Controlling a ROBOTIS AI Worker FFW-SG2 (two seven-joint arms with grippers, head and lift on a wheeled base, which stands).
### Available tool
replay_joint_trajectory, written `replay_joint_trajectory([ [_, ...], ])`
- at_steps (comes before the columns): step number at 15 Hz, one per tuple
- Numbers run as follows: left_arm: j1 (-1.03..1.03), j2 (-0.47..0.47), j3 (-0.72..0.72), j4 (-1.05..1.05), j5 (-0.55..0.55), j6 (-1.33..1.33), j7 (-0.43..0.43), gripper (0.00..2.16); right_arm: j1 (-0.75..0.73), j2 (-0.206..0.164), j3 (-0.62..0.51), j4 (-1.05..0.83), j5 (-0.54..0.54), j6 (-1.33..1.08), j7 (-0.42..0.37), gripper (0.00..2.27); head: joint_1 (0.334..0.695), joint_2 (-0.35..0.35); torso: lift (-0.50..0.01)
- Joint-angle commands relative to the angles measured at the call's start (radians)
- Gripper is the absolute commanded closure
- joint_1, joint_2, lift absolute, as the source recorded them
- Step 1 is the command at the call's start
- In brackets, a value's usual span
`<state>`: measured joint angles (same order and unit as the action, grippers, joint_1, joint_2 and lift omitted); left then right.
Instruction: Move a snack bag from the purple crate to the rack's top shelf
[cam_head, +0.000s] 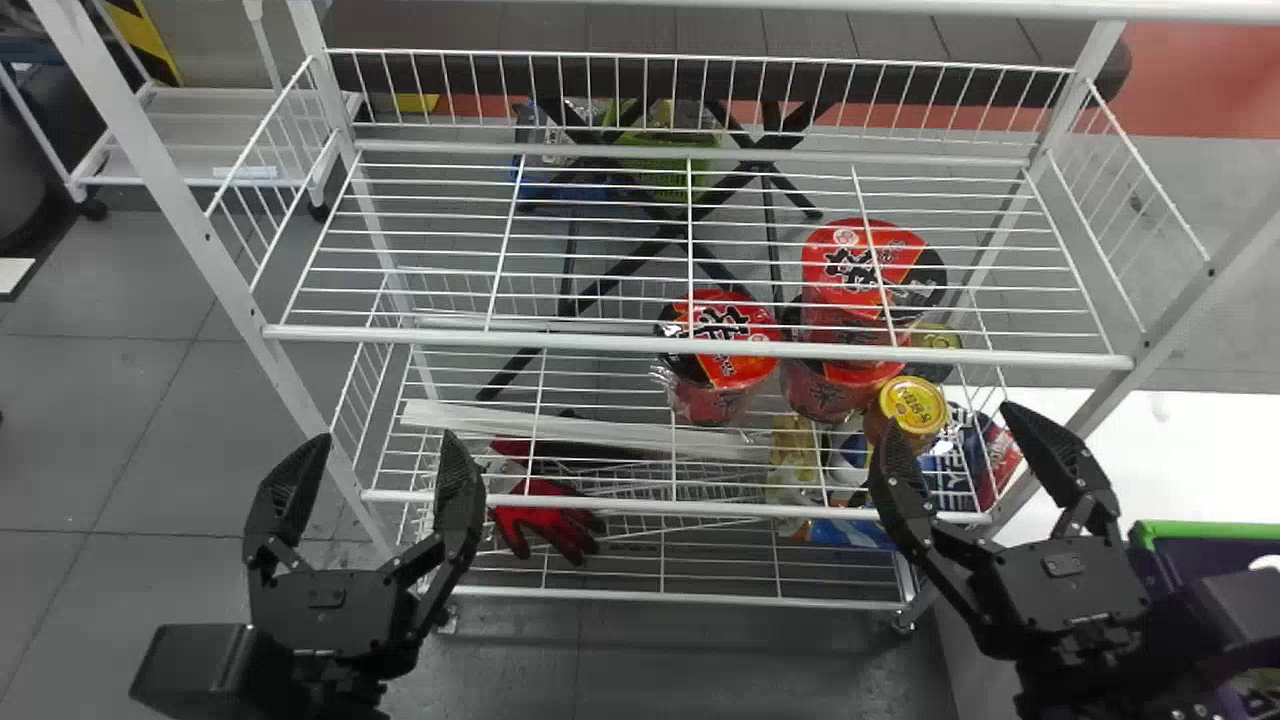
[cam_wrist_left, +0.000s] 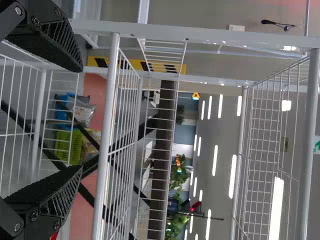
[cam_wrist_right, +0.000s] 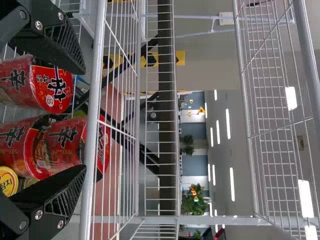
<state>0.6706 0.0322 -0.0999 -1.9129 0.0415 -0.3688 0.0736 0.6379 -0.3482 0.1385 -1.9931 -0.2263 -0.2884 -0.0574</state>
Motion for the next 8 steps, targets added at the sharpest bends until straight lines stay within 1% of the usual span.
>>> replay_joint_trajectory([
  [1, 0.001, -0.002, 0.0, 0.0, 0.0, 0.0, 0.0, 0.14, 0.006, 0.0, -0.007, -0.007, -0.019, -0.001, 0.008, 0.16, 0.695, -0.009, -0.414],
  [8, 0.001, -0.002, -0.001, 0.002, 0.0, -0.003, 0.0, 0.14, 0.017, 0.002, -0.013, -0.021, -0.022, 0.002, 0.008, 0.16, 0.695, -0.014, -0.442],
])
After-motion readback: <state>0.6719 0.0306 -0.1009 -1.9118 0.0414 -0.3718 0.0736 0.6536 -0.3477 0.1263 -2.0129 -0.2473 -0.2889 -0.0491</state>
